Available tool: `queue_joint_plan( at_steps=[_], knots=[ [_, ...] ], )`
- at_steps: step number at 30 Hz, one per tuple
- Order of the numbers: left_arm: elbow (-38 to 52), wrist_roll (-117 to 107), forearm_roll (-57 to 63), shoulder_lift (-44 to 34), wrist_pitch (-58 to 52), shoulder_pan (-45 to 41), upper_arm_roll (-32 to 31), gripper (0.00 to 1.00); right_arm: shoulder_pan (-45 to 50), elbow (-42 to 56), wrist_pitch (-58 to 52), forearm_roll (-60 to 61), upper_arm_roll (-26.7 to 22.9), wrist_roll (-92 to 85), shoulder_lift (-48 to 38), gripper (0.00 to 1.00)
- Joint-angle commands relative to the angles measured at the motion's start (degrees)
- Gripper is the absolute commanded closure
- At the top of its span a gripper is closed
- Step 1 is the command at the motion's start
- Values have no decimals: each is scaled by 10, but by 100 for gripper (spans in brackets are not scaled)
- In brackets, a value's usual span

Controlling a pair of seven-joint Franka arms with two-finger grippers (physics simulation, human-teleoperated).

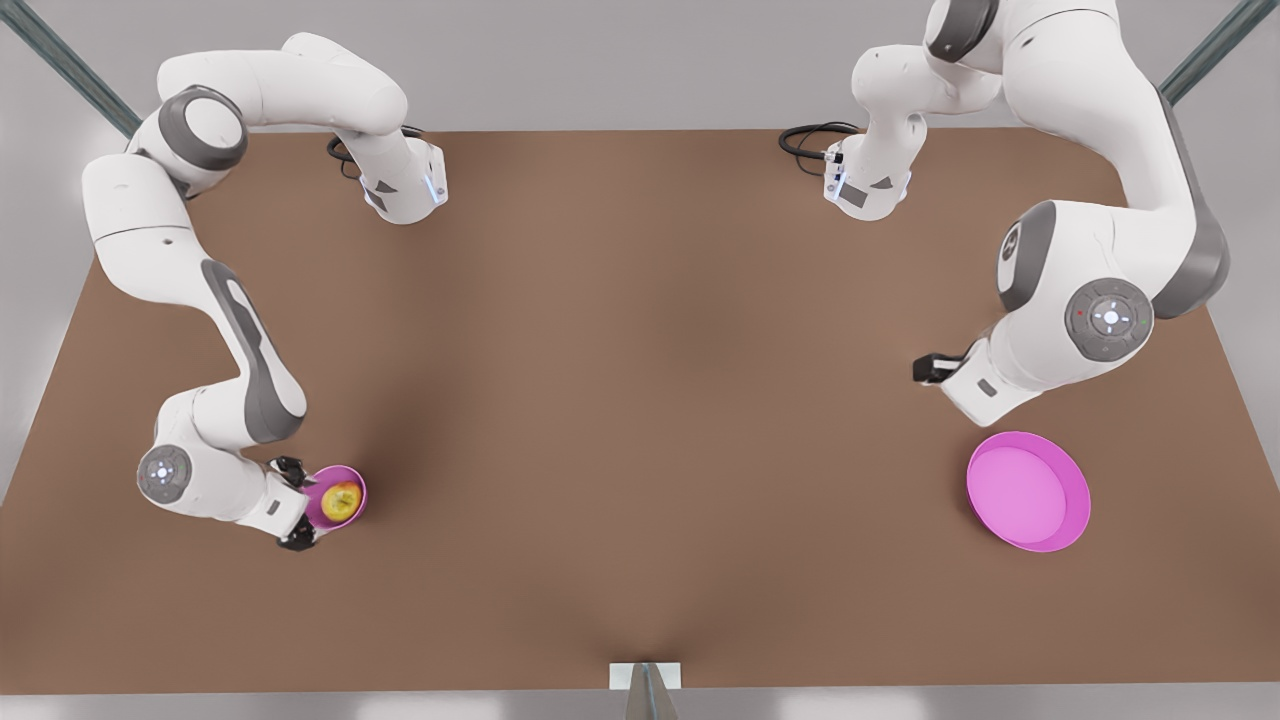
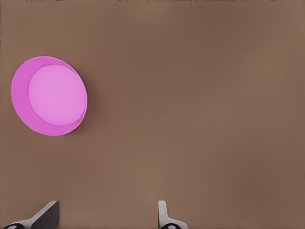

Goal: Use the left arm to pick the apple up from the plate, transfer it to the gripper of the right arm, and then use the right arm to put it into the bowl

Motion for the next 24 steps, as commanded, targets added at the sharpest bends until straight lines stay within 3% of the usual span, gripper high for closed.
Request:
queue_joint_plan(
  at_steps=[1, 3, 6, 8, 11, 12, 14, 16, 24],
  knots=[
    [0, -13, -2, -1, 10, 0, 0, 0, 6, 6, -7, -1, 2, 77, -19, 0],
    [0, -13, -3, -1, 9, 0, -1, 0, 4, 21, -26, -1, -1, 130, -40, 0],
    [2, -14, -2, -1, 11, 0, -1, 0, 11, 29, -133, -32, 2, 400, -88, 0],
    [3, -14, -3, -1, 11, -2, -2, 0, 90, 71, -244, -32, -22, 525, -119, 0],
    [9, -14, -3, 0, 11, -1, -2, 0, 349, 45, -281, 239, -420, 759, -291, 0],
    [9, -14, -2, 0, 12, -2, -3, 0, 354, 1, -284, 296, -433, 926, -346, 0],
    [9, -16, -3, 0, 12, -3, -3, 0, 381, -39, -310, 306, -472, 949, -403, 0],
    [9, -16, -3, 0, 12, -2, -3, 0, 380, -61, -316, 306, -476, 948, -443, 0],
    [10, -13, 1, 2, 15, 0, 0, 0, 379, -82, -316, 309, -481, 952, -456, 0]
  ],
)
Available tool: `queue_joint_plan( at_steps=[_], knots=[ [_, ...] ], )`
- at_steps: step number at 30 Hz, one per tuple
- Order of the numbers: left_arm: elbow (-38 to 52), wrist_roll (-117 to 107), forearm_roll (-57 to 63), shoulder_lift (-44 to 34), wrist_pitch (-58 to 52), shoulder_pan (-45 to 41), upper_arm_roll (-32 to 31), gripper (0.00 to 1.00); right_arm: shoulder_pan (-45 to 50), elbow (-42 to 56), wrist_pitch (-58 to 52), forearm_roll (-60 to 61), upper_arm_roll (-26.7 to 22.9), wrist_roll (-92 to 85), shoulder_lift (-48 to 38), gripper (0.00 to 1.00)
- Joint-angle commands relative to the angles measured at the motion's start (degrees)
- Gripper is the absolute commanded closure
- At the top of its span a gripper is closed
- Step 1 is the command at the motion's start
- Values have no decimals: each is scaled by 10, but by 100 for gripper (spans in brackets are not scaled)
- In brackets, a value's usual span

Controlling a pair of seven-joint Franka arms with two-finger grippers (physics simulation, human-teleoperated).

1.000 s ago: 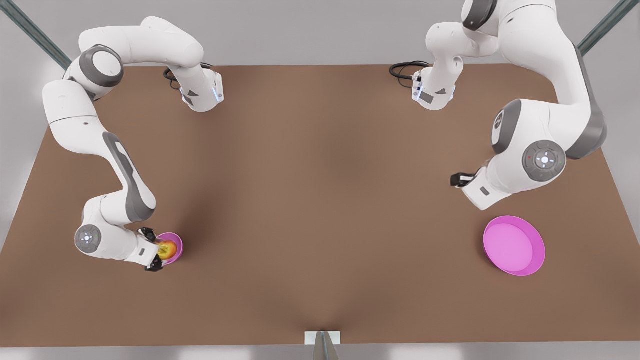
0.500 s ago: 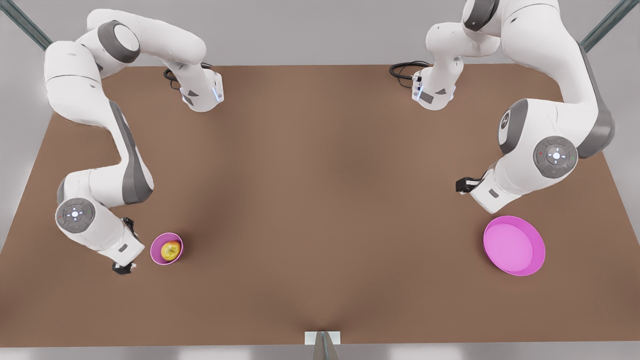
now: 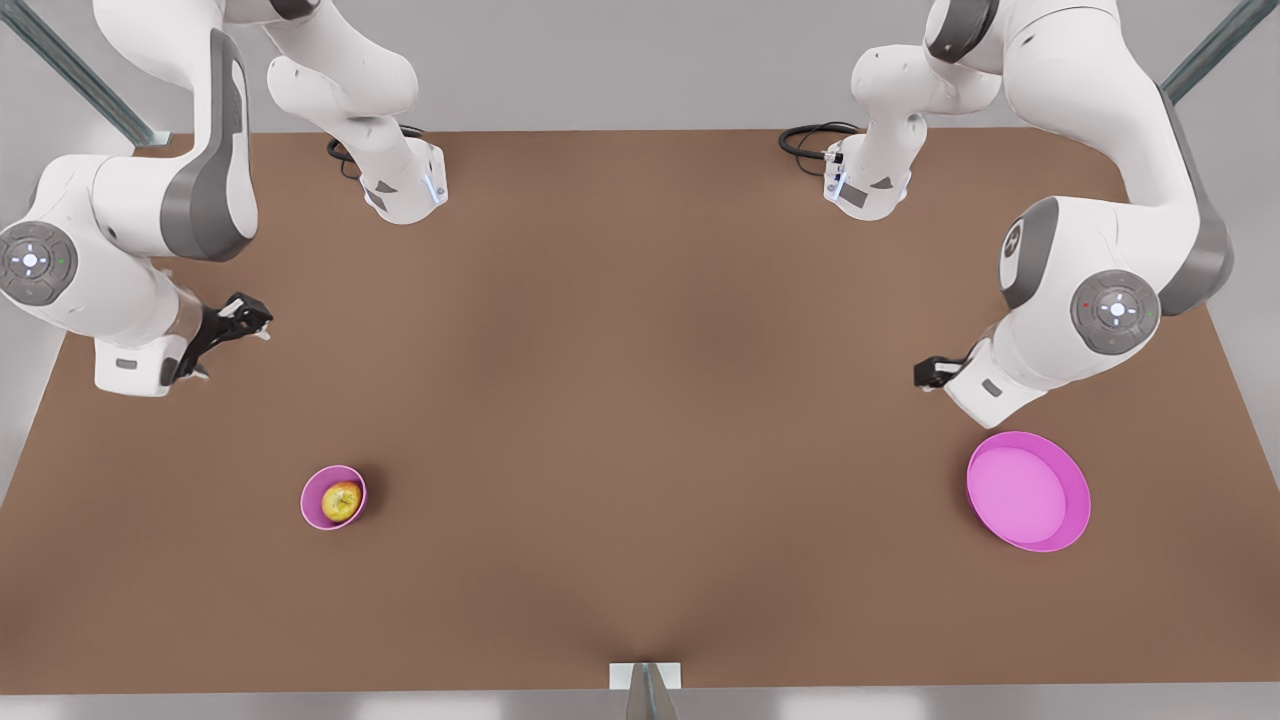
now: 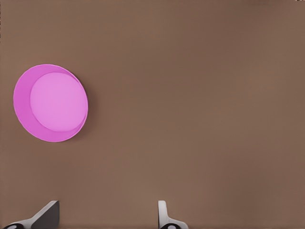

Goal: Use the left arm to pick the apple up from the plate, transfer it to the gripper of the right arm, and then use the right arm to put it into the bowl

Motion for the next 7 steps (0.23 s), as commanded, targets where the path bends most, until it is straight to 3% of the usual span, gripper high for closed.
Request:
queue_joint_plan(
  at_steps=[1, 7],
  knots=[
    [1, -3, 1, 0, 2, 0, 0, 0, 0, 0, -17, 7, -2, 359, -2, 0],
    [1, -3, 1, 0, -6, 1, 0, 0, 3, -1, -17, 7, -8, 358, -6, 0]
  ],
)
